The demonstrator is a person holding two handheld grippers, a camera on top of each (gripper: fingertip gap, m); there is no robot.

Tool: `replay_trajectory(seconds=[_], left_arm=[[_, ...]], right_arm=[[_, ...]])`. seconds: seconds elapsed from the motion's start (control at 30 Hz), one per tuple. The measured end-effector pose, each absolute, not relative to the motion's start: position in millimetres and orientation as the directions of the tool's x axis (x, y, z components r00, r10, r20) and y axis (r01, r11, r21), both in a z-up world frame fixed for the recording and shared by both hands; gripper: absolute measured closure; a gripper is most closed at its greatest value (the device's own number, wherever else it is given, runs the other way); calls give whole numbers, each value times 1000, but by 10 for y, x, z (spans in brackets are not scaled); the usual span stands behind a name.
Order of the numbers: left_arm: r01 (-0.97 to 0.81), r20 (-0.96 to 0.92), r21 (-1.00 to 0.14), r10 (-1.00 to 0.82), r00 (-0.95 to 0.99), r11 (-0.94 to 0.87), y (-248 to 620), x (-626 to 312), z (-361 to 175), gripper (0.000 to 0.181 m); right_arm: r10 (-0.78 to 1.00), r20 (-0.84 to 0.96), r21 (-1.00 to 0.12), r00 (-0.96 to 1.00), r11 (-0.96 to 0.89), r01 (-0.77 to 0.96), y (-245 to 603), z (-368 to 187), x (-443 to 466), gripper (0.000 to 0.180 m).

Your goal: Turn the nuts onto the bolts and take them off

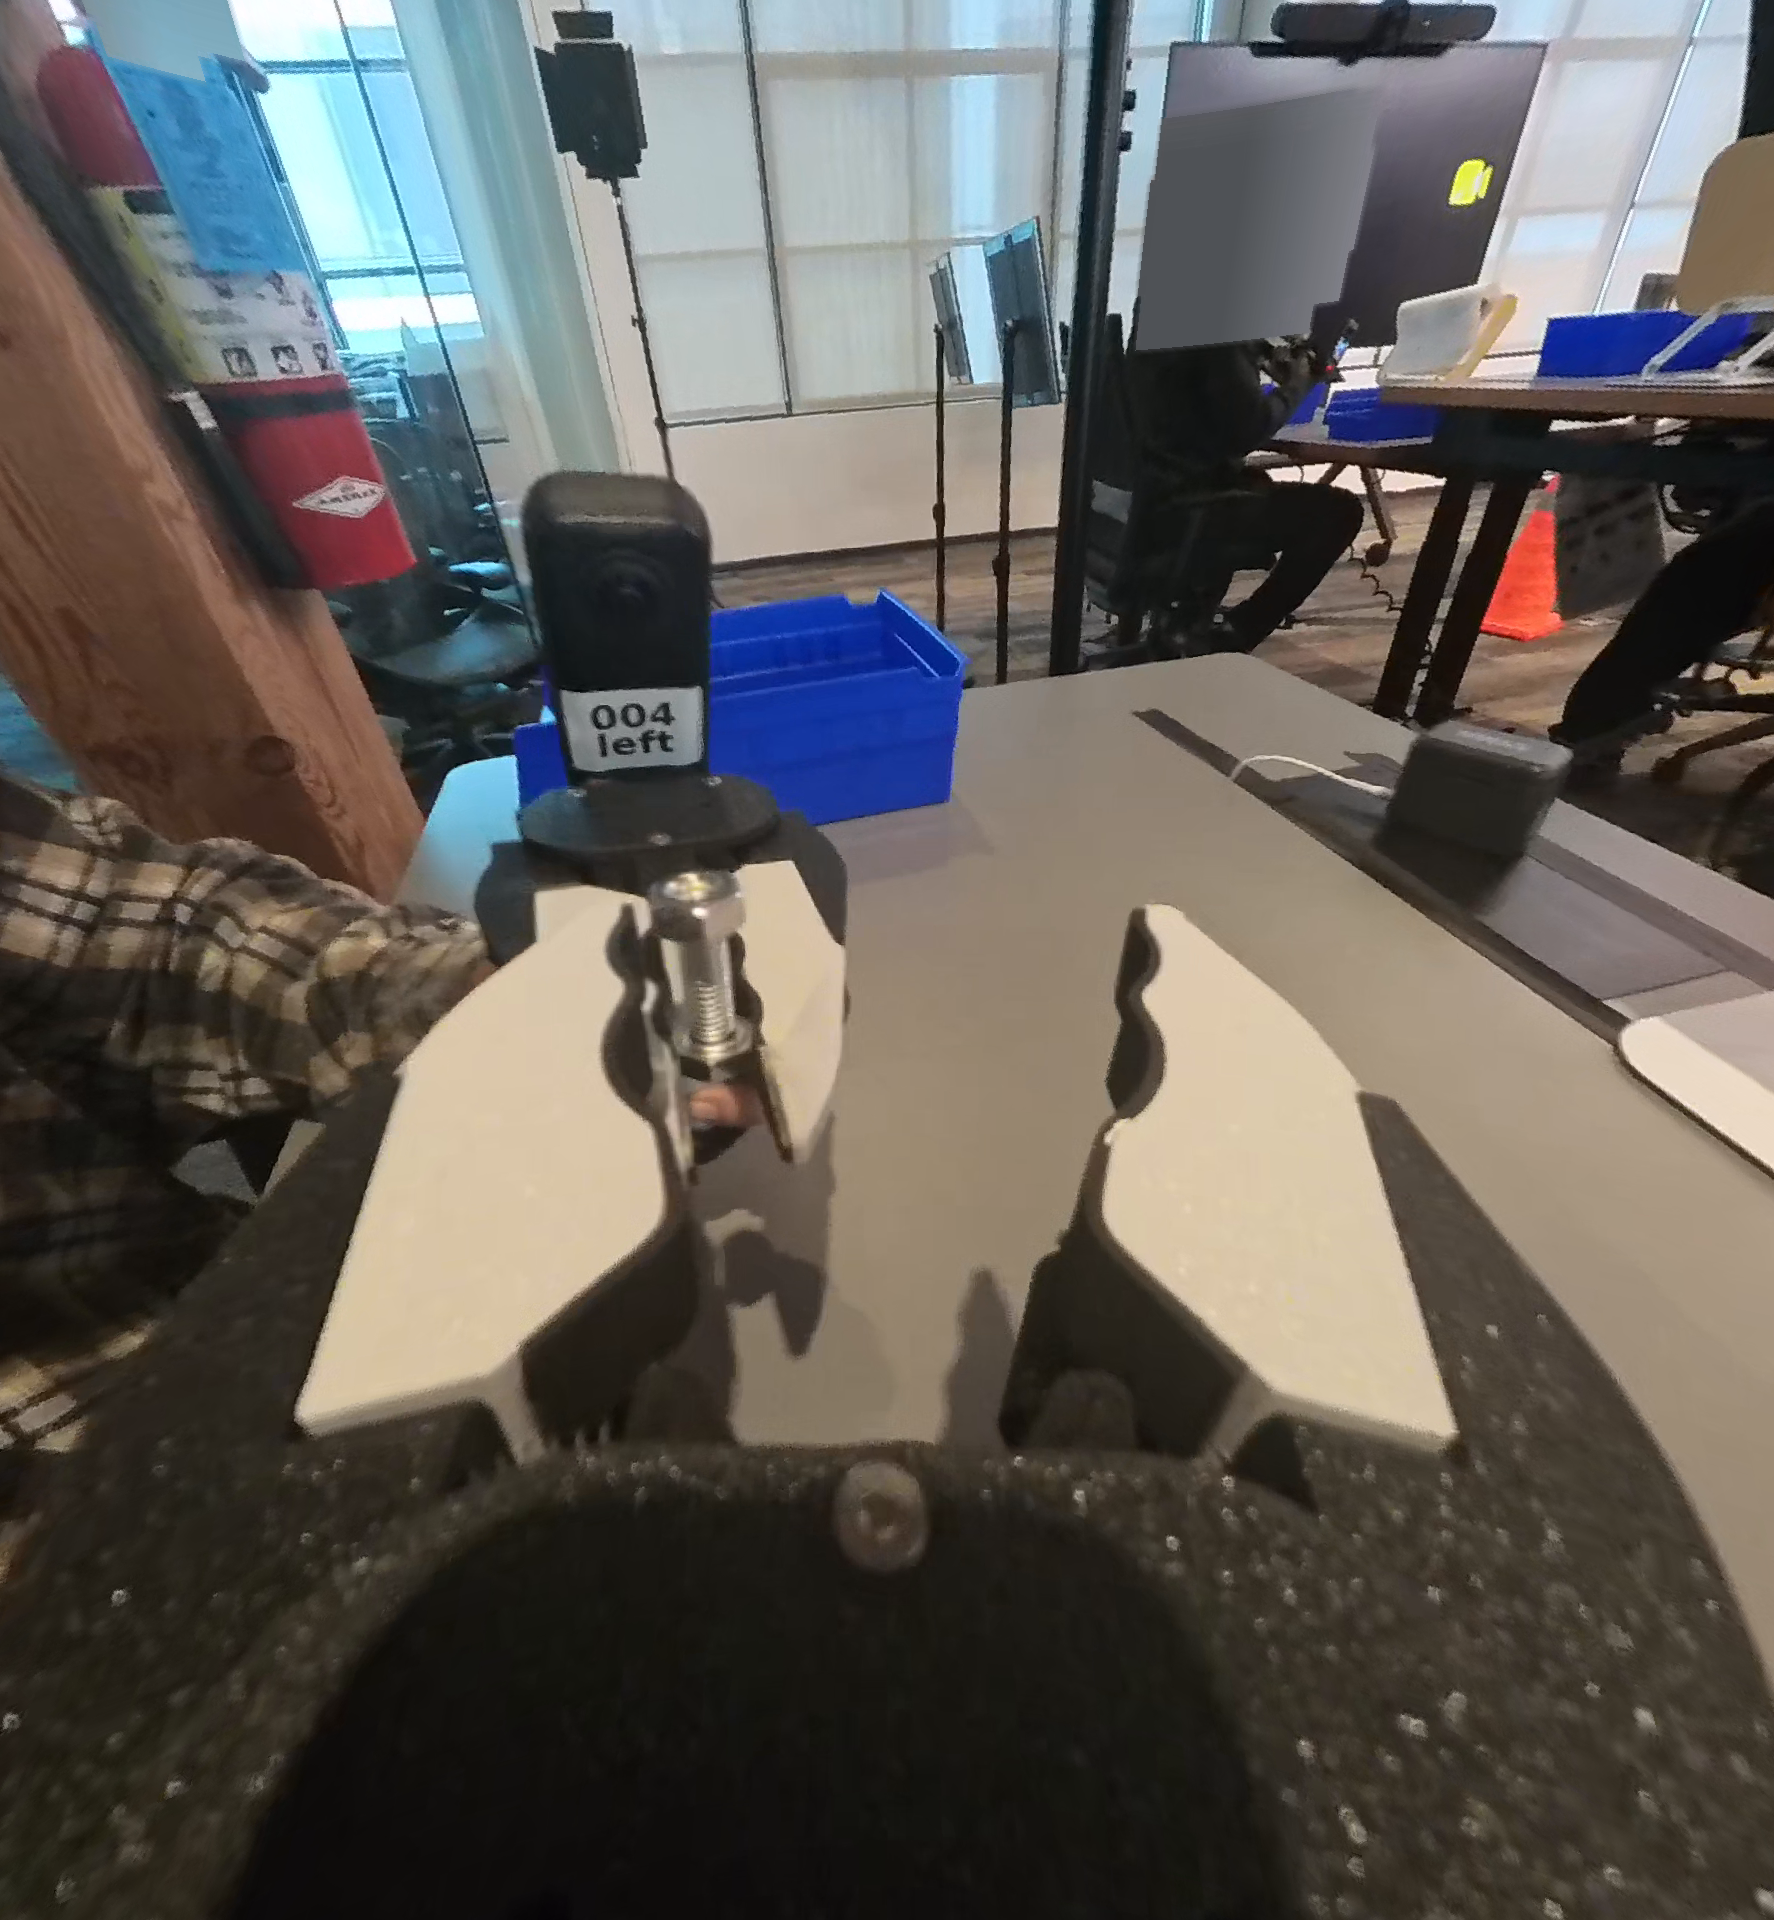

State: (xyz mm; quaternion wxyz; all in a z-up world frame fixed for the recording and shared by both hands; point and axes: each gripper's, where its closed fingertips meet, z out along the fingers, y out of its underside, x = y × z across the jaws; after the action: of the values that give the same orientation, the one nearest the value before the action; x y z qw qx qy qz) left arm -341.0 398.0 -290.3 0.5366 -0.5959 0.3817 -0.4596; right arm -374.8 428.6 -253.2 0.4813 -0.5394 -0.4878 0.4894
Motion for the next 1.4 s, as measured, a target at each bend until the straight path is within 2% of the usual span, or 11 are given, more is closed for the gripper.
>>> replay_trajectory(seconds=[0.3,0.43,0.47,0.5,0.87,0.93,1.0,1.1,1.23,1.4], left_arm=[[36,146,-989,-941,305,-142,4012,-3441,-2909,166],[32,142,-990,-943,300,-139,3997,-3427,-2912,166],[32,142,-990,-944,299,-139,3993,-3423,-2910,165],[32,141,-990,-945,296,-138,3989,-3421,-2907,165],[61,137,-990,-970,200,-128,3853,-3352,-2847,165],[72,141,-989,-970,198,-129,3857,-3363,-2835,166],[94,153,-986,-969,196,-137,3868,-3390,-2805,166],[106,153,-985,-966,210,-134,3894,-3424,-2786,166],[97,158,-986,-963,219,-139,3909,-3412,-2809,166],[81,140,-989,-963,230,-124,3905,-3398,-2819,166]], right_arm=[[999,-37,-992,-35,-32,121,3994,-2566,-3927,126],[997,-39,-990,-64,-30,141,3946,-2597,-3963,146],[996,-42,-990,-84,-30,140,3926,-2598,-3959,159],[994,-46,-990,-96,-33,134,3916,-2591,-3953,161],[967,-74,-994,-244,-51,100,3796,-2534,-3878,161],[978,-80,-994,-193,-63,93,3882,-2523,-3870,146],[982,-94,-994,-163,-82,78,3958,-2498,-3829,141],[989,-111,-992,-100,-105,66,4094,-2486,-3763,139],[981,-127,-992,-147,-125,21,4001,-2395,-3795,125],[989,-112,-992,-92,-107,63,4055,-2483,-3850,123]])
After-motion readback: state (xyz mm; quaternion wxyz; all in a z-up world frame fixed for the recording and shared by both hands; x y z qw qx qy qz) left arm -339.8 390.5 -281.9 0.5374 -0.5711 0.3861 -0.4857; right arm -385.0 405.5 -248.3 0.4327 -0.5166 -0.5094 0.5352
